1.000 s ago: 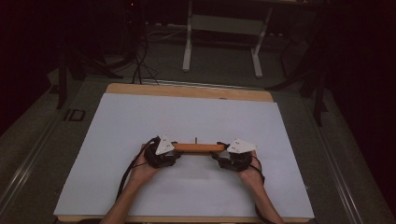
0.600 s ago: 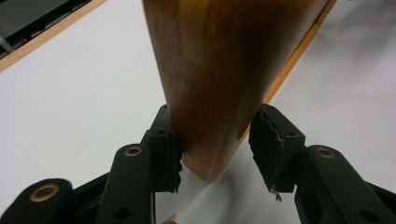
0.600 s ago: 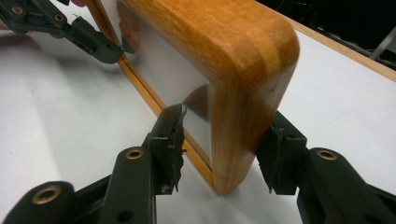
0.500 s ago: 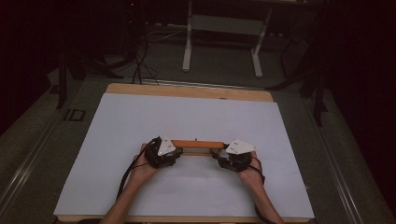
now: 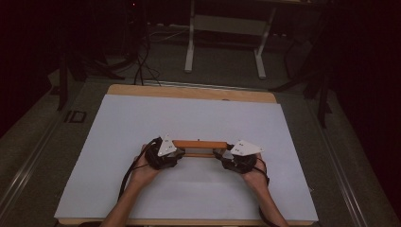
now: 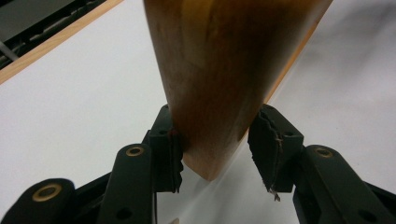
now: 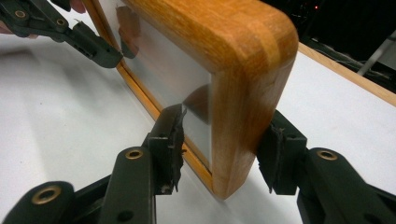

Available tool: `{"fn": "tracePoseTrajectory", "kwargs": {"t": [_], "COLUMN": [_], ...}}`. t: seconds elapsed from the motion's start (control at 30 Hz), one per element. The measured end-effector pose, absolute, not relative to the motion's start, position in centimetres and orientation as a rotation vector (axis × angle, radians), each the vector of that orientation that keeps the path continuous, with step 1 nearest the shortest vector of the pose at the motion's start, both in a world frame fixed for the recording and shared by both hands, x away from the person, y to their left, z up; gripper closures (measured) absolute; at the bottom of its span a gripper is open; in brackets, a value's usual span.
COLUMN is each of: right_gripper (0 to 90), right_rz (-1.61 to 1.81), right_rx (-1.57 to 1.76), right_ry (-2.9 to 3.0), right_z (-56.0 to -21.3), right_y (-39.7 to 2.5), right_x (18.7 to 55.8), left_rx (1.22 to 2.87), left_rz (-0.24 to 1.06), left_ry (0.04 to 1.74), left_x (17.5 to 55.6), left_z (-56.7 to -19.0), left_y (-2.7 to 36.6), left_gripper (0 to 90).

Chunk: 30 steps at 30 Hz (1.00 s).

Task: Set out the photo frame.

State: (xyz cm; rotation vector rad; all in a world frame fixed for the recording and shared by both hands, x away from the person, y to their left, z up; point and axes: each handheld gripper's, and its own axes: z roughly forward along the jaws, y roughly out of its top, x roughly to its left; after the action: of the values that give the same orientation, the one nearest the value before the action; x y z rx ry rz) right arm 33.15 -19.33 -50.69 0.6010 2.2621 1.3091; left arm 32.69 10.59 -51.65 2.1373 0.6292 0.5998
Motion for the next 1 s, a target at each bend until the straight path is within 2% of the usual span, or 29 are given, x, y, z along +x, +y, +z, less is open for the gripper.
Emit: {"fn": "tracePoseTrajectory", "kwargs": {"t": [0.6,1.0], "right_gripper": [54.6,55.4], "right_rz": [1.345,1.393], "right_rx": [0.605,0.641], "right_ry": [2.259,2.280], "right_z": [-49.8,-49.4], "right_y": [-19.4,-19.6], "right_x": [32.9,33.0], "left_rx": [2.129,2.126], "left_rz": [0.553,0.447], "left_ry": [0.645,0.669], "left_x": [32.5,32.7], "left_z": [-50.8,-50.3], "left_y": [10.9,11.5], "left_gripper": [56.2,56.7]}}
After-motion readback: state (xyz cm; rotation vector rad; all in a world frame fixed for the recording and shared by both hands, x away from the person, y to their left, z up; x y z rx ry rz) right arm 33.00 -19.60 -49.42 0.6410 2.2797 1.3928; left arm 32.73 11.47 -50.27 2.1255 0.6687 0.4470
